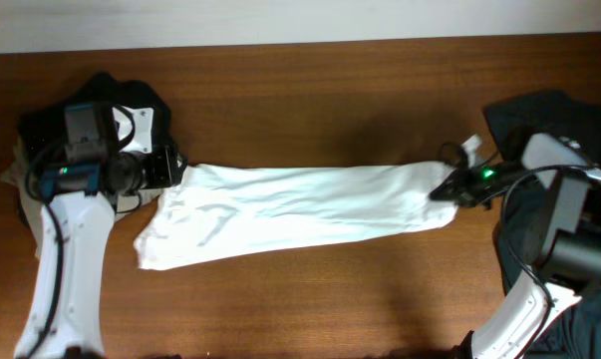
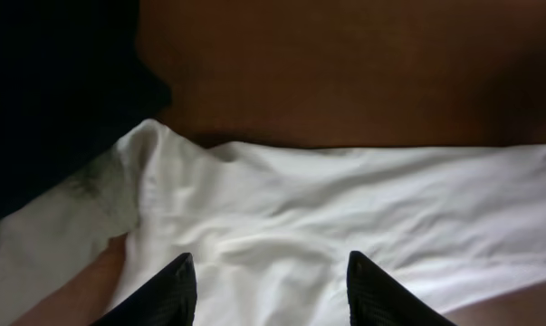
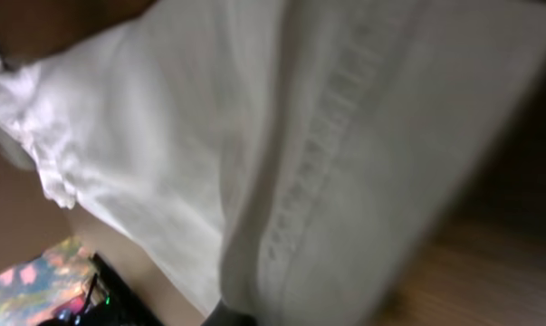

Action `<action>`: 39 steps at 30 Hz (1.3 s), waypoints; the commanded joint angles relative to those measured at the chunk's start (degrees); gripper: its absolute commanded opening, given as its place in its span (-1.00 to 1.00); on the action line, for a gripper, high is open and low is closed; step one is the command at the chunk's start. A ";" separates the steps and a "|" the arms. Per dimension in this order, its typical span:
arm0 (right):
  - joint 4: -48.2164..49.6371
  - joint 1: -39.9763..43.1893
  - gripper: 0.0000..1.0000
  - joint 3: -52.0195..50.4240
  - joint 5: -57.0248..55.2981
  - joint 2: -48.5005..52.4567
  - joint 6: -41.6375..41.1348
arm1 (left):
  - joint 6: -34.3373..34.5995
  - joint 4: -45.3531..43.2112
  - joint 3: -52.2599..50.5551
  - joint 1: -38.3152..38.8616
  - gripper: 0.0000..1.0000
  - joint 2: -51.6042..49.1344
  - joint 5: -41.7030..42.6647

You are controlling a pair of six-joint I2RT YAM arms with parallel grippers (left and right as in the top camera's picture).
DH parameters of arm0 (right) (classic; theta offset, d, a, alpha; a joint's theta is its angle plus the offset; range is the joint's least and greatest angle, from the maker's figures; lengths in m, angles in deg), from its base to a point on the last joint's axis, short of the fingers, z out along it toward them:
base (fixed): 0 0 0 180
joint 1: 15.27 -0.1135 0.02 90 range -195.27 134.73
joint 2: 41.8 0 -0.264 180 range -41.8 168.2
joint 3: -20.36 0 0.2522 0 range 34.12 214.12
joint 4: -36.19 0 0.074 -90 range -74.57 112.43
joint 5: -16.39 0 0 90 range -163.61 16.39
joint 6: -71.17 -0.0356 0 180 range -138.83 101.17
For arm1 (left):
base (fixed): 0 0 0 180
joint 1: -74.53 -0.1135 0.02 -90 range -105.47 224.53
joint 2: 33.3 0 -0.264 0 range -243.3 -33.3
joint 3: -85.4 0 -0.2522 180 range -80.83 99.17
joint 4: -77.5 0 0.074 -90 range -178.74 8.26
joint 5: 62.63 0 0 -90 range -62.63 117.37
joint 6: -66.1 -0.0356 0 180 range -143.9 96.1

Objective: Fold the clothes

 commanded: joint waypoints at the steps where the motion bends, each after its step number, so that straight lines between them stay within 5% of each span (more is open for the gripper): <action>1: -7.58 2.89 -0.92 12.17 -8.41 -9.90 -0.26 | -1.18 2.16 0.85 0.09 0.07 6.84 0.79; 6: -9.14 -11.34 -0.92 14.73 -9.99 -13.60 -5.55 | -1.16 2.86 0.85 0.09 0.07 7.96 0.79; 9: -5.53 -27.52 -0.92 14.58 -17.81 -10.60 -15.45 | -1.16 2.99 0.85 0.09 0.07 7.96 0.81; 13: -3.69 -38.75 -0.92 14.53 -25.29 -2.84 -19.67 | -1.18 3.37 0.85 0.09 0.08 7.96 0.81; 15: -3.48 -40.48 -0.88 14.53 -25.16 1.95 -22.01 | -1.16 3.65 0.85 0.09 0.08 7.96 0.81; 21: -2.21 -36.76 0.03 14.78 -23.56 -7.78 -17.40 | -1.18 4.07 0.83 0.09 0.09 7.96 0.79; 25: -4.90 -31.56 0.10 14.29 -19.87 -10.03 -17.57 | -1.18 4.09 0.83 0.11 0.09 7.96 -0.28; 29: 1.92 -35.67 0.26 5.01 -15.34 -9.44 -17.59 | -1.18 4.22 0.83 0.11 0.10 7.30 -0.28; 32: 14.53 -41.86 0.24 -3.02 -14.32 -9.44 -24.50 | -1.16 5.18 0.83 0.11 0.10 5.73 -0.26; 33: 21.05 -44.24 -0.05 -5.88 -14.49 -9.44 -28.09 | -1.18 5.77 0.83 0.11 0.10 5.27 -0.26; 34: 29.42 -47.04 -0.70 -7.80 -13.64 -9.44 -31.61 | -1.18 6.19 0.83 0.11 0.10 5.16 -0.26; 35: 35.76 -48.39 -0.81 -7.65 -8.76 -9.64 -31.36 | -1.18 6.62 0.83 0.11 0.10 5.16 -0.28; 37: 38.77 -48.04 -0.24 -5.81 -5.73 -9.97 -31.34 | -1.18 8.68 0.63 0.11 0.10 5.16 -0.28; 39: 33.88 -45.46 -0.21 -3.04 -5.49 -10.47 -28.41 | -1.18 10.08 -0.46 0.11 0.18 5.11 -0.26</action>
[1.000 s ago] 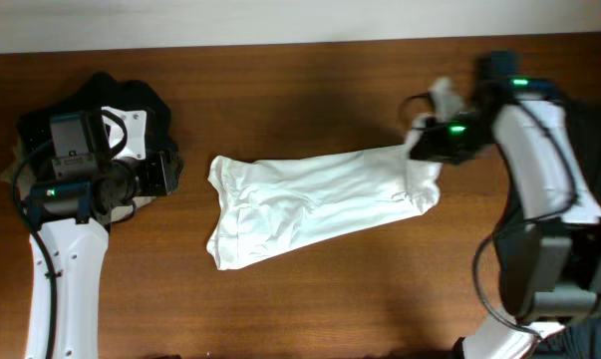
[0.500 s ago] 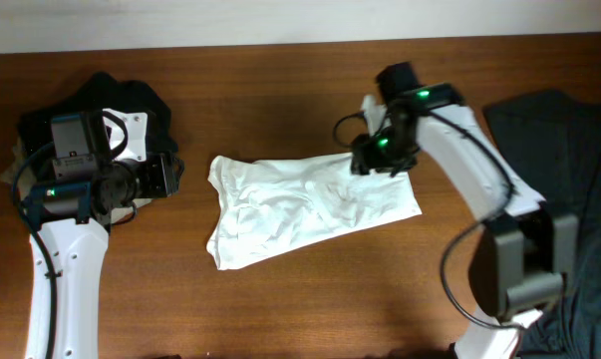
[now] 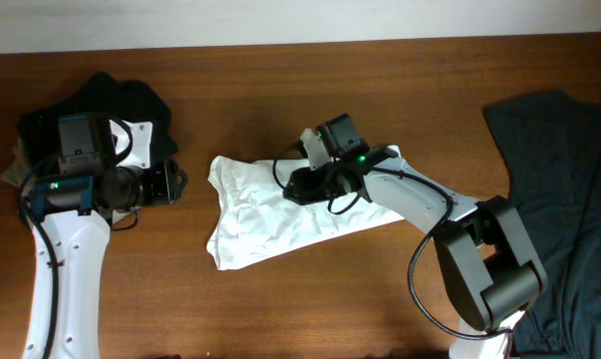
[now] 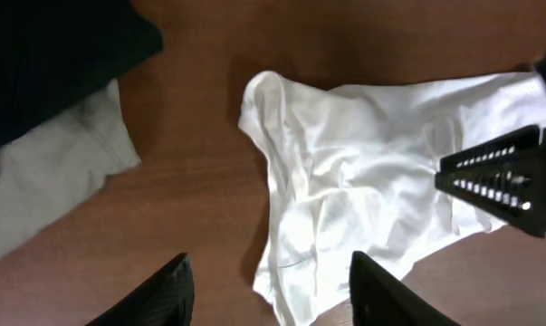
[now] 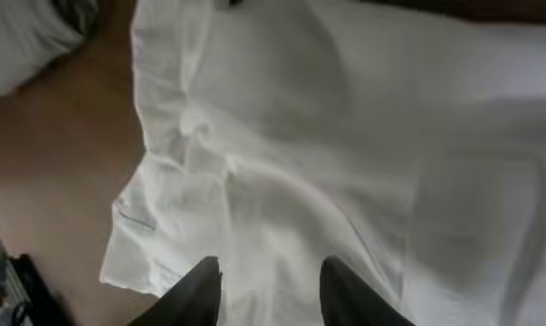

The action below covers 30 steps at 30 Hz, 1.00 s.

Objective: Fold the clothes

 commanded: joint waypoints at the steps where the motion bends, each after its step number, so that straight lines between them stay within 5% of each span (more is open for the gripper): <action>1: -10.23 5.18 -0.21 5.75 2.27 -2.45 5.75 | -0.72 1.75 -2.16 0.11 0.25 -0.33 0.17; 2: -17.92 9.05 -0.21 8.52 1.18 -3.80 9.49 | -0.72 1.25 -4.81 0.22 0.38 -0.94 2.40; 5: -32.96 17.79 -0.21 11.06 -7.34 -4.39 9.46 | 0.46 -3.37 -9.29 1.40 0.40 -6.97 13.57; 7: -37.92 22.36 -0.22 10.95 -7.45 -4.37 10.19 | 1.79 -6.38 -9.35 4.33 0.40 -15.17 13.73; 11: -40.44 22.38 -0.22 10.62 -8.33 -4.37 12.11 | 3.93 -11.47 -9.35 7.26 0.40 -29.40 5.70; 15: -40.04 22.14 -0.21 10.51 -8.33 -4.37 12.09 | 3.93 -14.08 -9.35 9.35 0.38 -32.33 5.49; 18: -39.58 22.14 -0.22 10.51 -8.33 -4.37 12.09 | 4.33 -16.35 -9.35 15.63 0.06 -37.31 5.51; 20: -39.78 22.14 -0.22 10.51 -8.33 -4.37 12.11 | 4.59 -15.43 -9.35 16.44 -0.63 -38.45 5.07; 21: -40.13 22.16 -0.22 10.51 -8.33 -4.37 12.09 | 5.01 -12.55 -8.04 15.76 -0.99 -38.12 4.04; 24: -40.92 22.14 -0.21 10.51 -8.33 -4.37 12.11 | 2.95 4.68 2.95 10.69 -0.99 -35.80 -4.17; 26: -41.09 22.14 -0.22 10.51 -8.31 -4.37 12.09 | -1.09 21.20 19.78 6.88 -0.99 -32.81 -12.17; 30: -40.15 22.16 -0.21 10.51 -8.31 -4.37 12.09 | -2.67 32.50 42.27 10.05 -0.99 -32.57 -12.92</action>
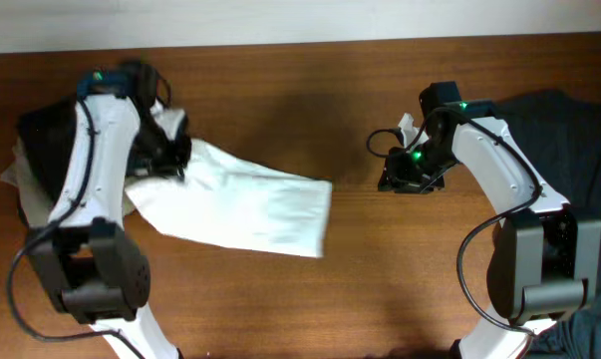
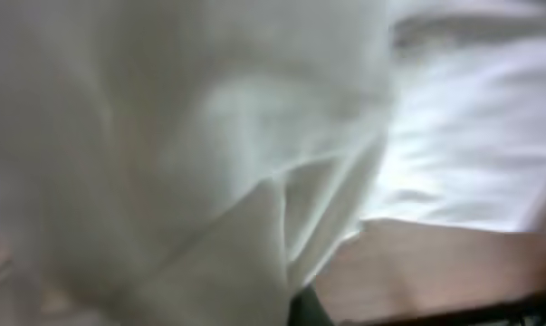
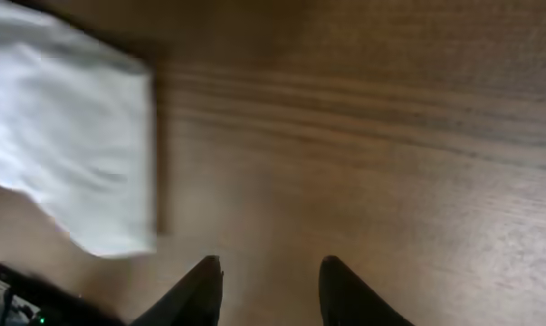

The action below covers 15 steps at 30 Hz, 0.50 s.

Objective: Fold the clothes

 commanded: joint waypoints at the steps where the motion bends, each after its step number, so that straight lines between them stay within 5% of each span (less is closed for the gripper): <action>1: 0.26 -0.33 -0.21 0.17 -0.46 -1.14 0.20 | -2.03 0.35 6.29 6.49 -0.99 1.22 -1.86; 4: 0.09 -0.31 -0.22 0.17 -0.46 -1.14 0.22 | -1.18 -0.13 4.85 14.84 -0.99 -3.19 -1.88; 6: -0.26 -0.31 -0.22 0.17 -0.48 -1.14 1.31 | -1.20 -0.48 2.73 19.54 -0.45 -7.78 -2.12; 8: -0.46 -0.31 -0.21 0.17 -0.46 -1.14 1.31 | -0.85 -0.26 2.73 22.56 -0.28 -11.50 -1.84; 9: -0.44 -0.31 -0.21 0.17 -0.46 -1.14 1.31 | 0.57 -0.22 2.73 24.79 0.02 -12.00 -1.88; 12: -0.35 -0.33 -0.20 0.17 -0.31 -1.14 1.60 | 1.01 6.97 9.90 25.07 0.08 -11.91 -2.60; 15: -0.46 -0.33 -0.19 0.17 0.17 -1.14 2.78 | 1.03 10.01 18.47 21.66 0.16 -10.64 -12.26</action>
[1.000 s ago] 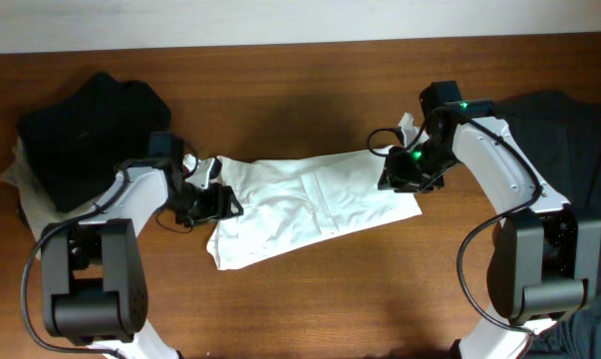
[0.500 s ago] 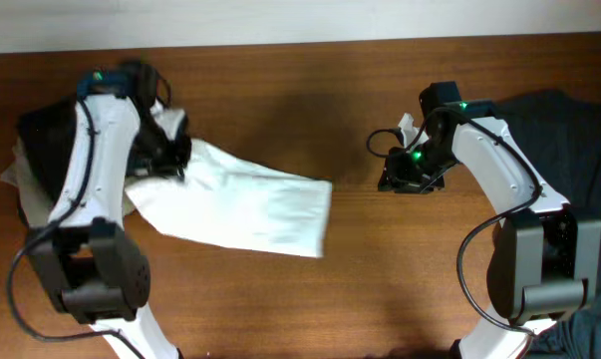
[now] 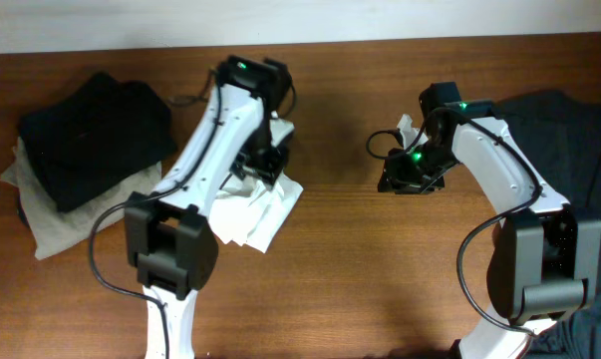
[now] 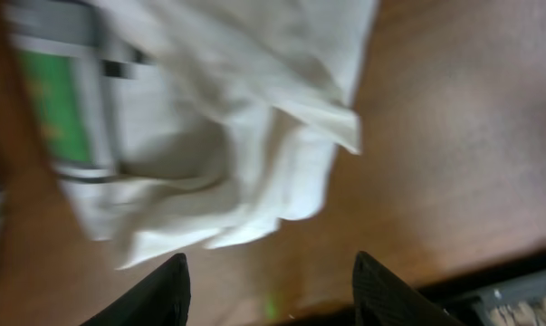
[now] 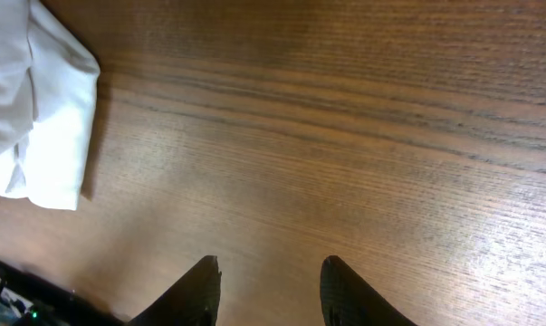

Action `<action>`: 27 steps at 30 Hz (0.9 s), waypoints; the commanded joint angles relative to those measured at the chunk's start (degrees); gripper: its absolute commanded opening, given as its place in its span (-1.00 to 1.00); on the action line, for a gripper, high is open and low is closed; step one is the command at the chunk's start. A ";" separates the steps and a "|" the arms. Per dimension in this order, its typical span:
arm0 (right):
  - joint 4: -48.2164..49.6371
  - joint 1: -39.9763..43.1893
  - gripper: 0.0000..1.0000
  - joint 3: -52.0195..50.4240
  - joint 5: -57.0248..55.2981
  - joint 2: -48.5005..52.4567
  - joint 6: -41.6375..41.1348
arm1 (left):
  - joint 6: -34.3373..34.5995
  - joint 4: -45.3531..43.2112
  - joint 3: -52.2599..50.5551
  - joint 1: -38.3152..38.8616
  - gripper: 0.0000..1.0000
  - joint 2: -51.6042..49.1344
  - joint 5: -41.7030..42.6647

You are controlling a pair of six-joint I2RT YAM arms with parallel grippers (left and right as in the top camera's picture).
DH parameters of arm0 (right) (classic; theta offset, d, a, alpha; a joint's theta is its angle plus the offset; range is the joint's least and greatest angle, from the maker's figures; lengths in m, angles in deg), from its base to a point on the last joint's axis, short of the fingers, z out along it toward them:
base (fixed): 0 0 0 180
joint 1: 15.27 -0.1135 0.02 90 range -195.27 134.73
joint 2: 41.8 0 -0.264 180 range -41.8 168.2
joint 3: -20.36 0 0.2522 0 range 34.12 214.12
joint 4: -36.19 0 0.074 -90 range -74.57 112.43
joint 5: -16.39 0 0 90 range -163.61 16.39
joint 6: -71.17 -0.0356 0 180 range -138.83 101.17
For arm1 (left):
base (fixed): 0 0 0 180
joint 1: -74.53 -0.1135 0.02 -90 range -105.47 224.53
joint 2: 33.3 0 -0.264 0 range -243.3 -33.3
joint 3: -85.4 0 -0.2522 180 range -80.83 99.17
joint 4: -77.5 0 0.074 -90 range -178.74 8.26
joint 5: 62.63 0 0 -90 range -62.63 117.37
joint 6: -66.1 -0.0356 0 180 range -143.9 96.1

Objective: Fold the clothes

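A white garment lies bunched in a loose heap at the table's middle left, and it also shows in the left wrist view. My left gripper hangs just above the heap's far edge; its jaws are open with only bare wood between them. My right gripper hovers open over bare table to the right of the heap. In its wrist view nothing sits between the fingers, and a folded edge of the white garment shows at the far left.
A stack of dark folded clothes rests on a beige cloth at the far left. A dark garment lies spread at the right edge. The left arm reaches diagonally across the table's left half.
The left gripper was pressed into the garment beside the dark stack; now it is open further right. The garment, then a flat folded strip, is a crumpled heap. The right arm has not moved.
First the garment lay stretched long across the table, with the right gripper at its right end. Then the right gripper was over it at the middle and it lay shorter, doubled over. Later the right gripper stood clear and open, the left in the cloth. Now it lies bunched.
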 commanded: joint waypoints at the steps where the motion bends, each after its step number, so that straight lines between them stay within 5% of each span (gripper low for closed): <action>1: -0.22 -0.33 -0.19 0.17 0.11 -1.14 0.96 | 0.39 0.15 2.60 -5.66 -0.42 1.60 -8.39; 2: -0.22 -0.33 -0.19 0.17 0.09 -1.14 0.96 | 0.39 -0.44 0.68 -8.98 -0.88 1.03 -8.35; 3: -0.24 -0.33 -0.19 0.17 0.11 -1.14 0.94 | 0.39 -2.27 -2.64 -12.17 -0.99 0.61 -6.56; 7: -0.17 -0.33 -0.18 0.17 0.09 -1.14 0.94 | -1.51 -15.06 -22.32 -18.56 -0.99 0.59 8.09; 10: -0.17 -0.33 -0.19 0.17 0.09 -1.14 0.94 | -10.49 -11.87 -25.64 -11.82 -0.99 1.86 28.94; 15: 0.66 -0.33 -0.18 0.17 0.11 -1.14 0.94 | -9.84 -10.67 -24.61 -9.35 -0.99 11.32 20.79; 19: 1.73 -0.33 -0.17 0.17 0.13 -1.14 0.72 | -5.40 -27.10 -26.18 -15.80 -1.00 12.46 13.42; 21: 1.46 -0.33 -0.17 0.17 0.13 -1.14 0.74 | -1.07 -28.59 -31.32 -15.91 -0.99 10.23 6.16; 25: 2.01 -0.33 -0.17 0.17 0.11 -1.14 0.74 | -8.61 -27.19 -40.81 -8.48 -0.99 9.01 41.40; 27: 1.86 -0.33 -0.17 0.17 0.11 -1.14 0.74 | -10.38 -25.35 -39.80 -2.45 -0.99 9.84 42.88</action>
